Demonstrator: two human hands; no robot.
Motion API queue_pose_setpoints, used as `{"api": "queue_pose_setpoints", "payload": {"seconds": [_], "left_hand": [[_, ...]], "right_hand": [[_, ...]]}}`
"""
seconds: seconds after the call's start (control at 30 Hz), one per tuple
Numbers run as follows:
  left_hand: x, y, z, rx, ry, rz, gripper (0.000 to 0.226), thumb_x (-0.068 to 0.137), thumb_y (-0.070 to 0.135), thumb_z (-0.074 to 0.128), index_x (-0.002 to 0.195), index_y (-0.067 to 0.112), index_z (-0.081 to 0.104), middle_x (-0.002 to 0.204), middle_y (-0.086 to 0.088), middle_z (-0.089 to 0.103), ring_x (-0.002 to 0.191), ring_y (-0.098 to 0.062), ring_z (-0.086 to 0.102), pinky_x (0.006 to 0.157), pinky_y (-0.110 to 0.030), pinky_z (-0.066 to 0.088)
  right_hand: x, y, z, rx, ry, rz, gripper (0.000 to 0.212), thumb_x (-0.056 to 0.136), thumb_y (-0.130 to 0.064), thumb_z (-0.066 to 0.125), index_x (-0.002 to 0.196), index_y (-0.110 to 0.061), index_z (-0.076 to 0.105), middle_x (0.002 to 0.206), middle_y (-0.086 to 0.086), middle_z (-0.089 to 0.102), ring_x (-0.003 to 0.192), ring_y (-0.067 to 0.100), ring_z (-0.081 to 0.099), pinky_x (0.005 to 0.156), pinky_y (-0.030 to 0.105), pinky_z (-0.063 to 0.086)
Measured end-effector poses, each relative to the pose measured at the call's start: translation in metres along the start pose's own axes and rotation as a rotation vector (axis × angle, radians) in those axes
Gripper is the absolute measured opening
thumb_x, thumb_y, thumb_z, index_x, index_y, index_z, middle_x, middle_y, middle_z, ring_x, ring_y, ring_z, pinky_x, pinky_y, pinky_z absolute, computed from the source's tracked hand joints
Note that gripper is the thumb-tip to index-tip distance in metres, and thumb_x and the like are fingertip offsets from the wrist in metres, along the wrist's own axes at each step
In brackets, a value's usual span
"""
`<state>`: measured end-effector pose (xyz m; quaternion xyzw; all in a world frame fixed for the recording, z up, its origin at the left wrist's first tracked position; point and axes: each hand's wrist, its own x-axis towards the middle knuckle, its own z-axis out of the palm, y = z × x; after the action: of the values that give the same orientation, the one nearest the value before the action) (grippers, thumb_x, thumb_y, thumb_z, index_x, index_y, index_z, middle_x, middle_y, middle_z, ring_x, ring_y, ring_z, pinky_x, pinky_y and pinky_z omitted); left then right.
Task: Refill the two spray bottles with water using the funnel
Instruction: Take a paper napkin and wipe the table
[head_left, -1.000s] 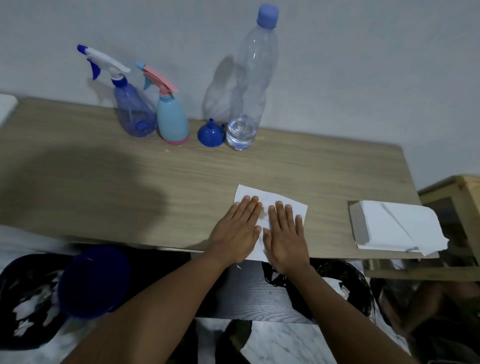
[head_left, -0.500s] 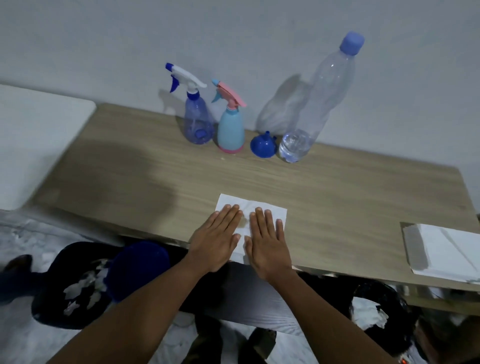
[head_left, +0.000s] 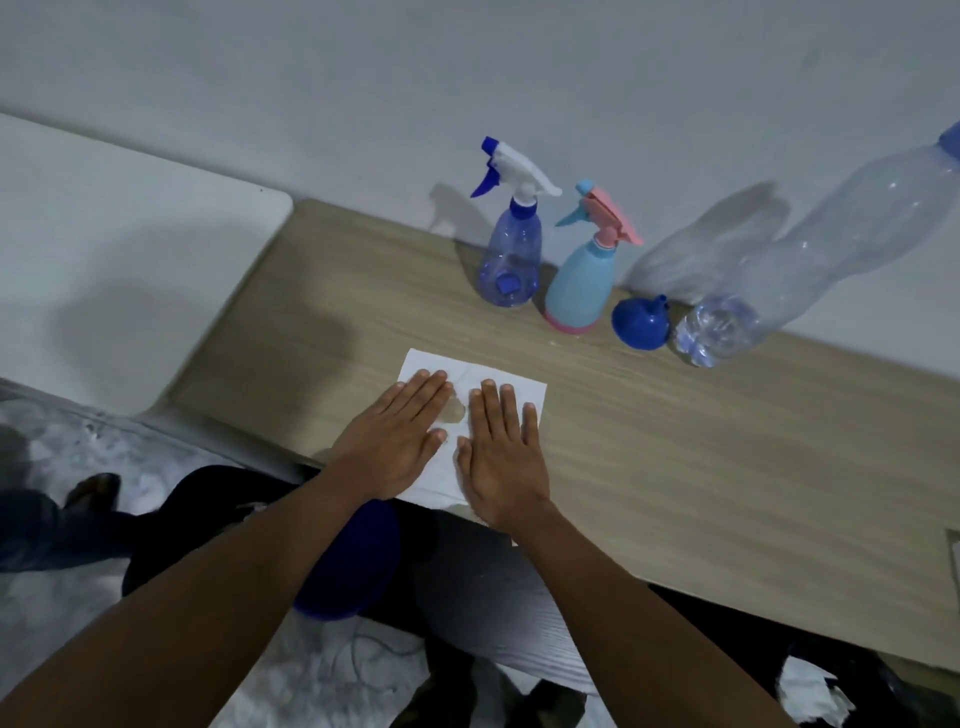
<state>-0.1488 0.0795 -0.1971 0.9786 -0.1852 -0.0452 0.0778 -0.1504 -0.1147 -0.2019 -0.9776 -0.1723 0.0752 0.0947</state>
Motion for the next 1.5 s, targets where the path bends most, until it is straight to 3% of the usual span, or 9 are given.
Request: {"api": "queue_pose_setpoints", "payload": {"seconds": [0.2,0.4,0.6,0.7,0.8,1.0,1.17,1.33,1.5], "left_hand": [[0.009,-0.029,-0.005,-0.047,-0.019,-0.004,0.064,0.102,0.048,0.009,0.157,0.016,0.006,0.165,0.0,0.0,0.152,-0.013,-0.006,0.124,-0.035,0.002],[-0.001,-0.026,-0.027,-0.161,0.068,0.033,0.072,0.101,0.042,0.038,0.157,0.013,0.003,0.164,0.001,0.007,0.151,-0.01,0.006,0.124,-0.032,0.008],[-0.019,-0.047,-0.038,-0.129,0.034,-0.035,0.079,0.09,0.053,0.042,0.157,0.021,0.015,0.163,0.004,0.019,0.151,-0.014,0.012,0.123,-0.04,0.013],[-0.026,-0.055,-0.033,-0.081,-0.054,-0.039,0.075,0.084,0.059,0.039,0.15,0.024,0.036,0.16,0.007,0.028,0.149,-0.011,0.019,0.122,-0.042,0.011],[-0.028,-0.057,-0.029,-0.066,-0.009,-0.032,0.064,0.085,0.058,0.042,0.139,0.025,0.053,0.153,0.008,0.042,0.144,-0.011,0.032,0.12,-0.043,0.018],[-0.027,-0.049,-0.034,-0.014,0.085,-0.042,0.023,0.086,0.046,0.066,0.106,0.033,0.071,0.124,0.012,0.066,0.118,-0.011,0.058,0.115,-0.043,0.027],[-0.027,-0.036,-0.048,0.065,-0.028,-0.099,0.021,0.086,0.048,0.058,0.102,0.037,0.068,0.099,0.013,0.072,0.102,-0.01,0.062,0.114,-0.039,0.028],[-0.027,-0.018,-0.08,-0.407,-0.08,-0.322,0.028,0.074,0.049,0.057,0.099,0.042,0.067,0.101,0.015,0.072,0.091,-0.005,0.066,0.086,-0.03,0.053],[-0.004,0.017,-0.122,-0.859,0.079,-0.566,0.021,0.084,0.025,0.069,0.104,0.029,0.065,0.097,0.004,0.064,0.082,-0.009,0.061,0.057,-0.019,0.049]], "right_hand": [[0.023,-0.016,-0.002,0.042,-0.002,-0.016,0.064,0.103,-0.04,0.021,0.16,-0.011,0.015,0.169,0.009,0.006,0.156,0.028,0.0,0.126,0.052,0.003],[0.009,0.01,-0.034,0.546,0.098,-0.085,0.056,0.103,-0.031,0.037,0.156,-0.017,0.028,0.164,0.003,0.027,0.153,0.014,0.017,0.127,0.041,0.01],[-0.014,0.026,-0.035,0.39,0.139,-0.077,0.059,0.096,-0.045,0.058,0.147,-0.018,0.047,0.154,0.001,0.045,0.144,0.018,0.036,0.12,0.04,0.032],[-0.02,0.027,-0.035,0.288,0.048,-0.09,0.065,0.094,-0.049,0.057,0.15,-0.016,0.043,0.157,0.003,0.039,0.147,0.021,0.03,0.124,0.034,0.02],[-0.023,0.028,-0.032,0.203,0.048,-0.14,0.056,0.095,-0.039,0.053,0.144,-0.012,0.051,0.156,0.008,0.042,0.147,0.025,0.033,0.121,0.03,0.01],[-0.028,0.021,-0.03,0.206,0.14,-0.13,0.027,0.091,-0.03,0.055,0.111,-0.022,0.072,0.124,-0.002,0.065,0.118,0.019,0.057,0.104,0.039,0.042],[-0.032,0.018,-0.05,0.199,-0.025,-0.084,0.019,0.091,-0.03,0.055,0.104,-0.028,0.068,0.114,-0.007,0.065,0.113,0.015,0.053,0.094,0.038,0.033],[-0.025,0.024,-0.084,0.671,-0.101,0.149,0.01,0.093,-0.023,0.062,0.089,-0.021,0.071,0.088,-0.004,0.07,0.082,0.011,0.061,0.082,0.031,0.042],[-0.026,0.034,-0.118,1.126,0.054,0.327,0.015,0.093,-0.004,0.065,0.107,-0.006,0.069,0.091,0.003,0.07,0.077,0.014,0.063,0.063,0.018,0.052]]}}
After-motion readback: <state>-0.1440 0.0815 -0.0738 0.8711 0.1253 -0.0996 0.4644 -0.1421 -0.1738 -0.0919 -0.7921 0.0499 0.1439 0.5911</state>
